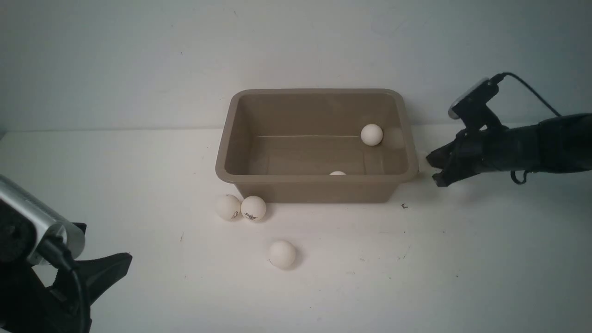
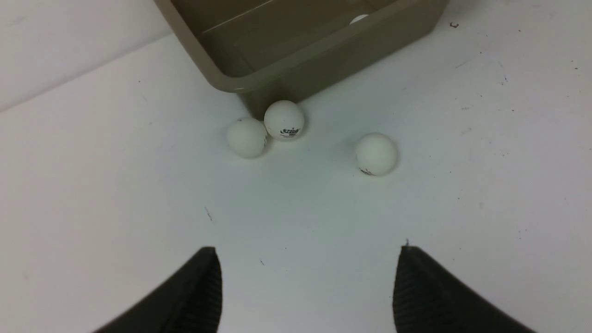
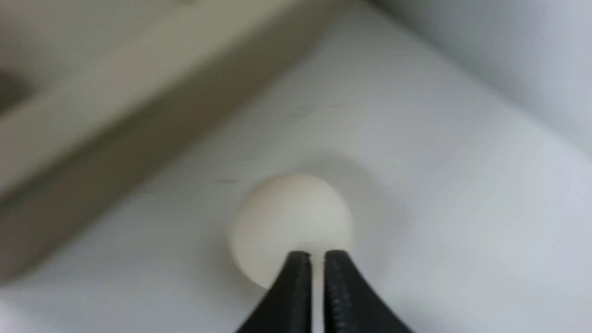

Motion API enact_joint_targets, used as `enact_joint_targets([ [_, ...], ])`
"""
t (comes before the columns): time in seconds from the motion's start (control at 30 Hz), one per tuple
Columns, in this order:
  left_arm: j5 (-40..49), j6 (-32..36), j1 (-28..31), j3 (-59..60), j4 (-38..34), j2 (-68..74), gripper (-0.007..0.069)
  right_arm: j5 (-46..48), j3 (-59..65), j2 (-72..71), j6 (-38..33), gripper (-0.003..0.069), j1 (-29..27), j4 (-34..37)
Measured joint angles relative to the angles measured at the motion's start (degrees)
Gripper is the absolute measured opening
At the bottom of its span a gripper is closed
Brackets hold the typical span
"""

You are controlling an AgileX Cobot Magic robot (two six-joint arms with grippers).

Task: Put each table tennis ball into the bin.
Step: Use the left arm to clamp the table tennis ball closest to it

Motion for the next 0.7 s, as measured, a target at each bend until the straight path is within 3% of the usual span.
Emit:
enact_joint_targets([
  [0.27, 0.0, -0.1, 0.0, 0.0, 0.0, 0.0, 0.0448, 0.6, 0.0, -3.8, -0.4, -0.0015, -2.9, 1.1],
  [0.43, 0.0, -0.1, 0.0, 0.0, 0.0, 0.0, 0.0448, 2.1, -0.2, -3.8, -1.7, 0.0023, -3.6, 5.2],
  [0.57, 0.0, -0.1, 0.0, 0.0, 0.0, 0.0, 0.0448, 3.6, -4.5, -0.9, 0.9, 0.0166, -5.0, 9.7],
  [0.7, 0.0, -0.1, 0.0, 0.0, 0.0, 0.0, 0.0448, 4.0, -9.2, 2.4, 8.1, 0.0304, -5.7, 9.6],
])
